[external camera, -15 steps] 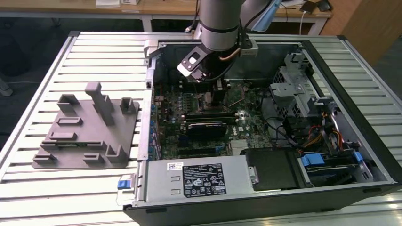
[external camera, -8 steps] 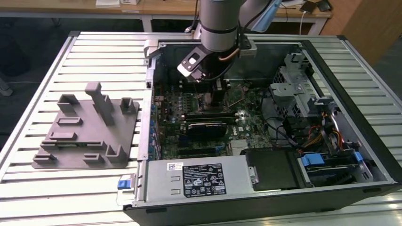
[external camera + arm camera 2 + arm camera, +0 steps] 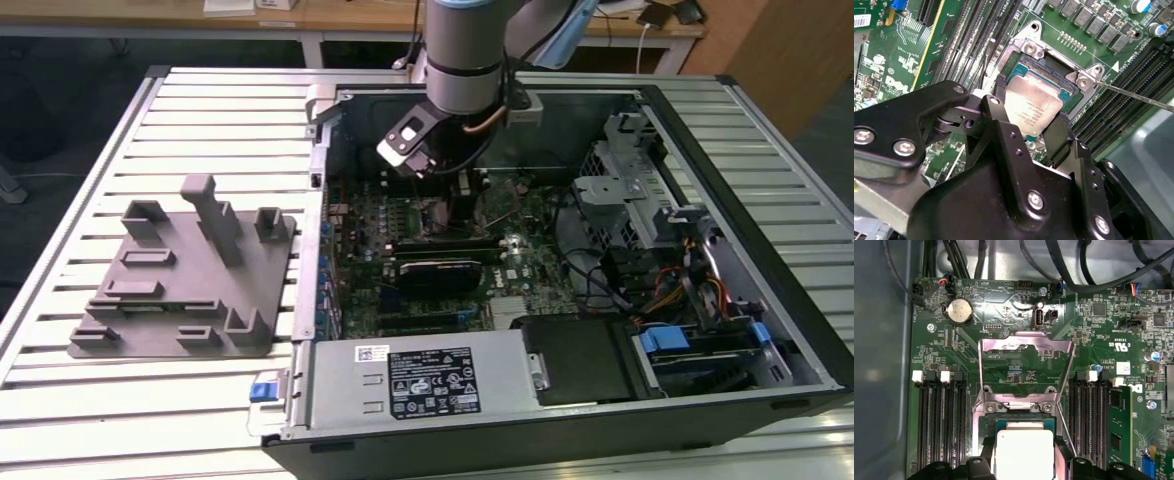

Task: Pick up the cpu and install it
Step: 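Place the cpu into insertion slot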

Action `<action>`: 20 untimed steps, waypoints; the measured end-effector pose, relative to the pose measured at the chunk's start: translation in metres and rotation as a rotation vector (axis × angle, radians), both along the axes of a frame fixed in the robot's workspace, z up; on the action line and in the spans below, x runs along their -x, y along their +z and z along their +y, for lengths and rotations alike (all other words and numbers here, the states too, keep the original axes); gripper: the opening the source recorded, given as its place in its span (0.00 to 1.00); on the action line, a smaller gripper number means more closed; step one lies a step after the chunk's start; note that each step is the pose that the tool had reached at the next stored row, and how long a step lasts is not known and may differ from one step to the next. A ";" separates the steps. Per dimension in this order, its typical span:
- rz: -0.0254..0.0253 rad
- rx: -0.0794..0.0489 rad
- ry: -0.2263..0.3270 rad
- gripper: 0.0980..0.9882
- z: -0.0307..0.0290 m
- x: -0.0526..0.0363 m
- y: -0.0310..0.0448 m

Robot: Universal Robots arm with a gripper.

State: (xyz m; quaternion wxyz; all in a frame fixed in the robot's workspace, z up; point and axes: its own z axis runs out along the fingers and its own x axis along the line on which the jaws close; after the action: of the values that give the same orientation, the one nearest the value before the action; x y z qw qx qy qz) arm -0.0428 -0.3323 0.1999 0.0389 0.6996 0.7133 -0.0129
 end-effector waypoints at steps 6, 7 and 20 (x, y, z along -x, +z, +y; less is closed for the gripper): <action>0.0000 0.004 0.000 0.50 0.0015 0.0000 -0.0049; 0.0000 0.004 0.000 0.50 0.0016 -0.0001 -0.0056; 0.0000 0.001 0.000 0.50 0.0017 0.0000 -0.0081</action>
State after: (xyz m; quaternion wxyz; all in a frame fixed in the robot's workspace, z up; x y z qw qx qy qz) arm -0.0428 -0.3306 0.1918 0.0394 0.6996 0.7133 -0.0133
